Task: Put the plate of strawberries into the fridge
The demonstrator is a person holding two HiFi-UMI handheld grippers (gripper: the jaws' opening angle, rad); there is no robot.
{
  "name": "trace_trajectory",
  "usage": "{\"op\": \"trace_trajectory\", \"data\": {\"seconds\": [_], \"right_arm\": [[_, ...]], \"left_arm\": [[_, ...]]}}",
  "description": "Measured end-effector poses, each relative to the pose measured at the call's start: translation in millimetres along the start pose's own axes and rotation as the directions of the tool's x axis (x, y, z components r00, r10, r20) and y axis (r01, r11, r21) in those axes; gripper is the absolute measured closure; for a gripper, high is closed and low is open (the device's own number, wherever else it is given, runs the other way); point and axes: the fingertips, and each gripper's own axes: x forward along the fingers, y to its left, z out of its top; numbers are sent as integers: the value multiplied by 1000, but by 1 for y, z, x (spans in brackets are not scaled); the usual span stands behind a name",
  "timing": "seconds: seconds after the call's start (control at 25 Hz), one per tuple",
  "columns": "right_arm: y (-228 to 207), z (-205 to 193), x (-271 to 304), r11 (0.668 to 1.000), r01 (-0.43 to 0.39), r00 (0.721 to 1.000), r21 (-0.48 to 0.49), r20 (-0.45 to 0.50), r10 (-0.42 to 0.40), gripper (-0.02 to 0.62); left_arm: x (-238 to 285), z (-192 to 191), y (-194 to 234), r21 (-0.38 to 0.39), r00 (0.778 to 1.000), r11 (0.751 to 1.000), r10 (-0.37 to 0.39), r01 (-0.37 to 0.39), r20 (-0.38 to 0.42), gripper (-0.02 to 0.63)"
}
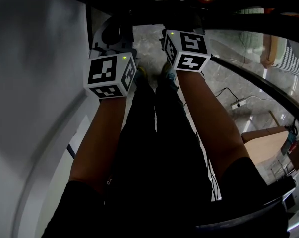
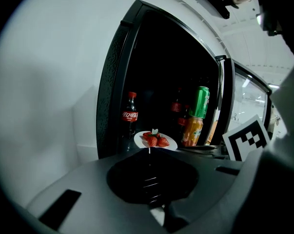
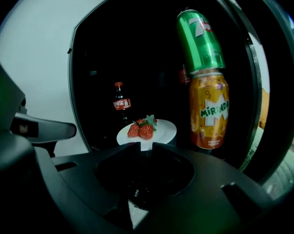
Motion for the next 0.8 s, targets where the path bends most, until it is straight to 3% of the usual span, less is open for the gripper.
{"op": "trace_trajectory", "data": {"seconds": [0.16, 0.4, 0.8], "right_arm": [[1, 13, -15, 1000, -21, 999, -15, 24, 21, 549], [-1, 41, -33, 998, -25, 997, -52, 78, 29, 549], [-10, 53, -57, 997, -16, 994, -74, 111, 25, 549]], "left_arm": [[-2, 8, -4, 10, 1000, 1000, -1, 1, 12, 595], [-3, 30, -10, 44, 997, 999, -1, -2, 73, 595], [-6, 37, -24, 64, 995, 998, -12, 5, 95, 595]]}}
